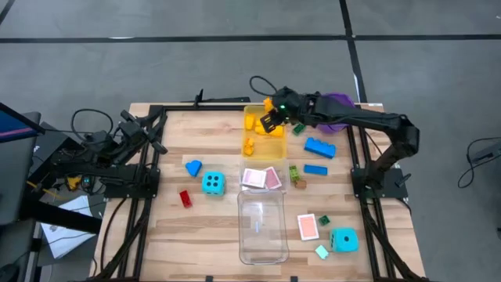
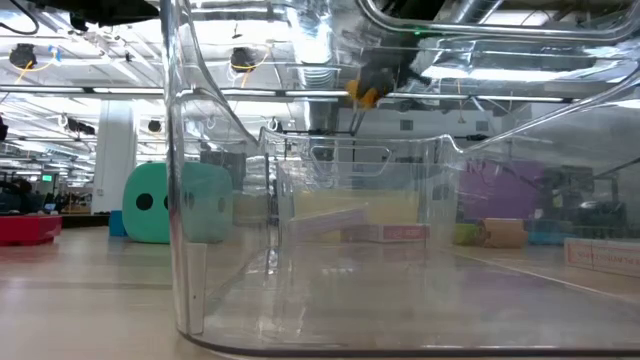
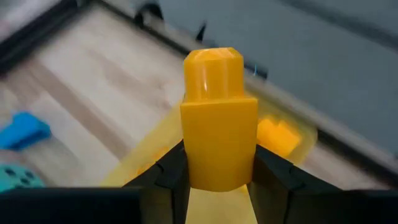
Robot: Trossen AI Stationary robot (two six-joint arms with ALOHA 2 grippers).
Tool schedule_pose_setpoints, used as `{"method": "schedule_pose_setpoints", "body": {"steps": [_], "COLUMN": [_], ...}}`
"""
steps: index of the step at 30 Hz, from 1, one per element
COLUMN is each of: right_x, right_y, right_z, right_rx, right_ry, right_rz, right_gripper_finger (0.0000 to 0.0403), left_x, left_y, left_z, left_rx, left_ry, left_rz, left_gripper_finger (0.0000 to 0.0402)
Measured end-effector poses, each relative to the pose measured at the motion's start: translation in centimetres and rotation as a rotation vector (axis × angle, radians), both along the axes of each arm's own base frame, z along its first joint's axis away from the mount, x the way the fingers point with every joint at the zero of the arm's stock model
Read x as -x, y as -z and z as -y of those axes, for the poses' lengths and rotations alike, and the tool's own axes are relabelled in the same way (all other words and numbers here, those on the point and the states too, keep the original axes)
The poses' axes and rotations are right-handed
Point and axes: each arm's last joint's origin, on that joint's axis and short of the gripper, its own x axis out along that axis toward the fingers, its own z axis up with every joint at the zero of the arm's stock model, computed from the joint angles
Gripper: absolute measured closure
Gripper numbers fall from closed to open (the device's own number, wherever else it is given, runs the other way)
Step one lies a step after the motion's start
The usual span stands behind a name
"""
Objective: Pick & Place Toys
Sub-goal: Put the yellow game piece into the yellow bin
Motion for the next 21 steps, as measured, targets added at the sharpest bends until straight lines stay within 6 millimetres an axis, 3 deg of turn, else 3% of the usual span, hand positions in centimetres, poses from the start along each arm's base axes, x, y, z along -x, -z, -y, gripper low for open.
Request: {"method": "schedule_pose_setpoints", "body": {"steps": [10,15,21], "right_x": [-2.9,-3.2,-3.6], "right_y": [7.5,9.5,11.6], "right_z": [4.4,6.3,7.0], "right_rx": [-0.169,-0.19,-0.224], "right_ry": [0.022,0.048,0.039], "right_rz": [-0.111,-0.133,-0.169], "right_gripper_finger": [0.0282,0.0282,0.0282], "left_x": [-0.3,-0.6,-0.9], "left_y": [0.1,0.1,0.2], "left_z": [0.0,0.0,0.1], "left_rx": [-0.002,-0.003,-0.004], "left_ry": [0.005,0.005,0.005], "left_rz": [-0.013,-0.027,-0.044], "left_gripper_finger": [0.0294,0.0294,0.0294]}}
